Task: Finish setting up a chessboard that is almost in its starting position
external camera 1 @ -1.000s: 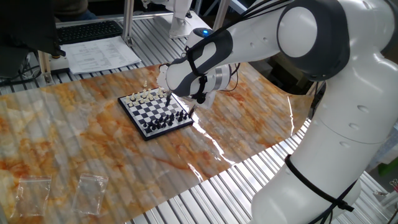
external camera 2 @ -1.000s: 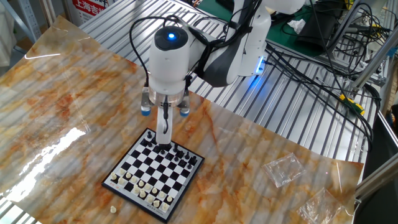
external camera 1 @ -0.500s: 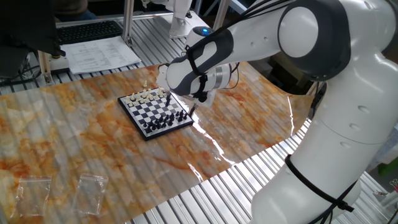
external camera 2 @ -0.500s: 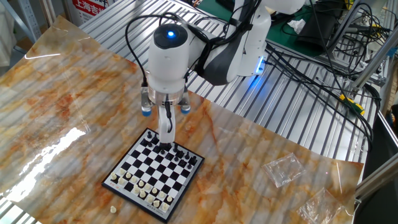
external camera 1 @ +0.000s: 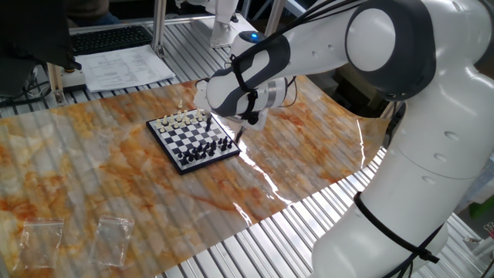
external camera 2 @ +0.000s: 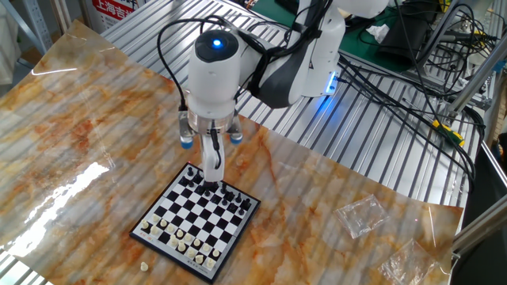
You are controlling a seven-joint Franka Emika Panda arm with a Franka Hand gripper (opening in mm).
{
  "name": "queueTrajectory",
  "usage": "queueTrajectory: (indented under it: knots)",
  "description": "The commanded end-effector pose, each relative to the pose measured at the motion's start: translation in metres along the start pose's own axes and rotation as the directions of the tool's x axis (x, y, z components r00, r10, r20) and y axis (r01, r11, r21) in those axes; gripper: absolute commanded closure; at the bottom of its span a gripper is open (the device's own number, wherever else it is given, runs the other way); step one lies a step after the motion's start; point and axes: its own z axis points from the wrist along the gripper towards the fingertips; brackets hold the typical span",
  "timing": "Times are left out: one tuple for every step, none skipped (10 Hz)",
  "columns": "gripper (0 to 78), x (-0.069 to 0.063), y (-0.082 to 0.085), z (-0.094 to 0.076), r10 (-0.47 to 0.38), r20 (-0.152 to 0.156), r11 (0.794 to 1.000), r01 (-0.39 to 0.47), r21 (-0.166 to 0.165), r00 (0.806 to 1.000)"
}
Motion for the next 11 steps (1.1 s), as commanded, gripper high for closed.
queueTrajectory:
  knots:
    - [0.1, -0.022, 0.0098, -0.0223, -0.342, 0.009, 0.94, 0.342, 0.004, 0.94]
    - [0.1, -0.0245, 0.011, -0.0235, -0.343, 0.008, 0.939, 0.343, 0.004, 0.939]
    - [0.1, -0.0272, 0.0121, -0.0248, -0.345, 0.008, 0.939, 0.345, 0.004, 0.939]
    - [0.1, -0.0291, 0.0129, -0.0257, -0.343, 0.007, 0.939, 0.343, 0.004, 0.939]
    - [0.1, -0.0294, 0.013, -0.0258, -0.345, 0.004, 0.939, 0.345, 0.004, 0.939]
    - [0.1, -0.0294, 0.013, -0.0258, -0.348, 0.003, 0.937, 0.348, 0.004, 0.937]
    - [0.1, -0.0295, 0.0131, -0.0258, -0.352, 0.002, 0.936, 0.352, 0.004, 0.936]
    - [0.1, -0.0295, 0.0131, -0.0258, -0.352, 0.002, 0.936, 0.352, 0.004, 0.936]
    - [0.1, -0.0296, 0.0132, -0.0259, -0.356, 0.003, 0.935, 0.356, 0.004, 0.935]
    - [0.1, -0.0296, 0.0132, -0.0259, -0.361, 0.003, 0.933, 0.361, 0.004, 0.933]
    - [0.1, -0.0296, 0.0132, -0.0259, -0.371, 0.003, 0.929, 0.371, 0.004, 0.929]
